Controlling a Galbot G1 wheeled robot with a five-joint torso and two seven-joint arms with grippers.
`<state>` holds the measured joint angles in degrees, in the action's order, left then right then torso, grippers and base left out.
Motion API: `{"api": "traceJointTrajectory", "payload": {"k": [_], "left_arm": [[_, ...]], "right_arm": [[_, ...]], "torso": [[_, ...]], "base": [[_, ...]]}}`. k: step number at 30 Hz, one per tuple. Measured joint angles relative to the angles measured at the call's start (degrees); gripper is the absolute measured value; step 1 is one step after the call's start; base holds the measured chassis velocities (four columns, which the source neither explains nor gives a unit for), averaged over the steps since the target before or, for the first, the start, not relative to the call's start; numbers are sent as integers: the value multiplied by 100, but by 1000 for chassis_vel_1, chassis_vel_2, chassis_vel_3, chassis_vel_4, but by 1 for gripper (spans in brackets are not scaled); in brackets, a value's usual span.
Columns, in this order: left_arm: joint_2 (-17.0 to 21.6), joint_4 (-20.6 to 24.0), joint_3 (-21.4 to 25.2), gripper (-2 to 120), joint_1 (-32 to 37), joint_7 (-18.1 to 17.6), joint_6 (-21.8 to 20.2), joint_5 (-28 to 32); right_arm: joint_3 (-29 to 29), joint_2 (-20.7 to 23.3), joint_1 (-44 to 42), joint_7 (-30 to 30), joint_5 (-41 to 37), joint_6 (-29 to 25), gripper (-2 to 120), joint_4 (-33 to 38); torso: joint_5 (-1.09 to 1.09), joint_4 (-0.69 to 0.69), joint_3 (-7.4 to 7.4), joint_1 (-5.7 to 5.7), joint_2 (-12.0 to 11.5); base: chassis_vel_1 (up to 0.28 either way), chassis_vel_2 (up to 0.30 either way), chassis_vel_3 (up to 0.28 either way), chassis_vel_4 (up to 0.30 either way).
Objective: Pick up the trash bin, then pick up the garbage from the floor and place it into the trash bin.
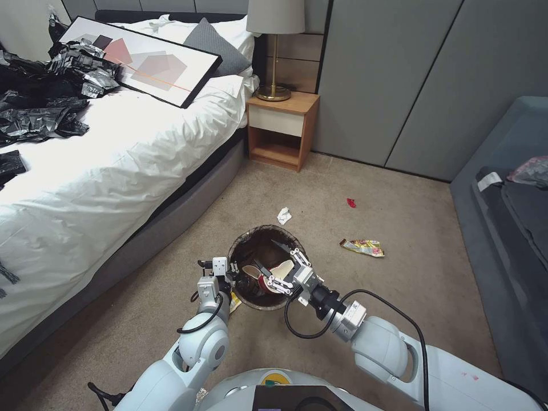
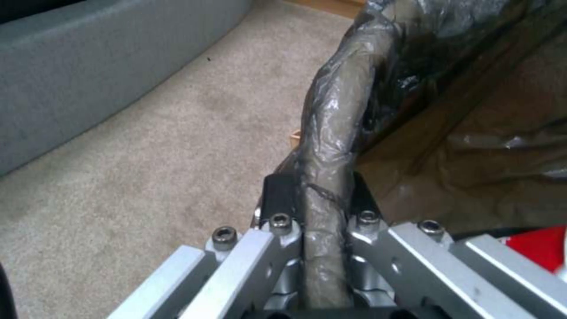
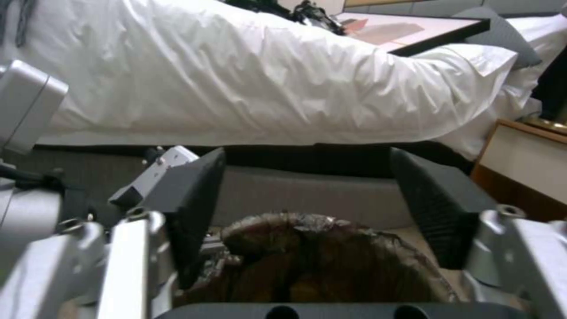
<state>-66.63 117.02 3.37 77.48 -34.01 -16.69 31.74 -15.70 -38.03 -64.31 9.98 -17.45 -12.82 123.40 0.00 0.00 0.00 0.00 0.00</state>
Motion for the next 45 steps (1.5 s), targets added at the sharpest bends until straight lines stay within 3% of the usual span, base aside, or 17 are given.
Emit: {"api": "traceJointTrajectory", "payload": {"k": [9,15,35,37,40,45], "left_arm": [[13,-4,-3,3,-4,-5,2,6],[30,18,4,3,46,3,5,3],[57,38,37,3,106,22,26,-28],[57,44,43,3,116,27,32,-40],[51,111,172,3,234,48,73,-126],[20,165,294,3,344,57,98,-191]], "right_arm": [[267,-40,-100,99,-1,-5,99,93],[859,-172,-193,620,-253,239,100,266],[1692,-488,-257,1494,-470,876,100,302],[1971,-592,-343,1647,-543,1078,100,297],[2840,-981,-655,1993,-610,1468,100,81],[3368,-1305,-916,2247,-445,1646,100,-216]], "torso": [[0,0,0,0,0],[0,0,0,0,0],[0,1,0,0,0],[0,2,0,0,0],[0,0,0,0,0],[1,0,-1,0,0]], "base": [[0,0,0,0],[0,0,0,0],[0,0,0,0],[0,0,0,0],[0,0,0,0],[0,0,0,0]]}}
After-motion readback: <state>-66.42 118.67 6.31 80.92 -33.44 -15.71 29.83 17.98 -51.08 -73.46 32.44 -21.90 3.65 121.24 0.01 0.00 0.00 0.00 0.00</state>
